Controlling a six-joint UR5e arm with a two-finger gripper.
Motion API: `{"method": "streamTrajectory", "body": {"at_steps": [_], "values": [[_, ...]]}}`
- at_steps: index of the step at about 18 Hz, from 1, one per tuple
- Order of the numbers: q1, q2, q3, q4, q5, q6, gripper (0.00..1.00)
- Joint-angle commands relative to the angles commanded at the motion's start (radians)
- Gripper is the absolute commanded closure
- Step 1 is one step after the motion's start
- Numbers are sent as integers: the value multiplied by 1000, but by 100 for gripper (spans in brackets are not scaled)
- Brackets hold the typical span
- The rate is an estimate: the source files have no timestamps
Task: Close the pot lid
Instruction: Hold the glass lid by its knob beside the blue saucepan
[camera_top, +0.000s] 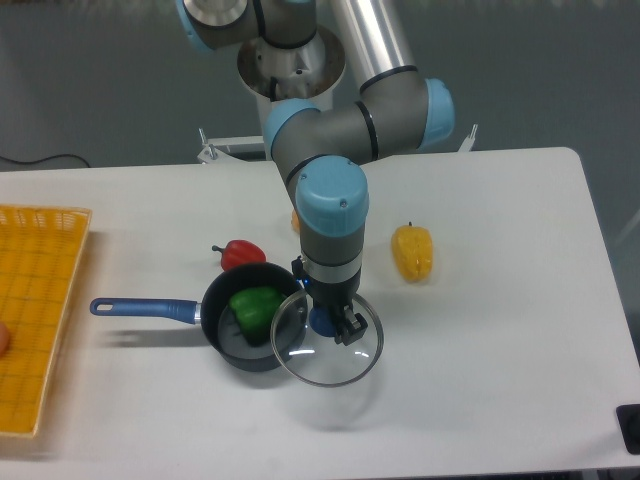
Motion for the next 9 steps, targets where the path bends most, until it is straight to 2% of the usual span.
{"method": "streamTrajectory", "body": {"at_steps": [9], "values": [[-3,-2,-5,2,24,0,59]]}}
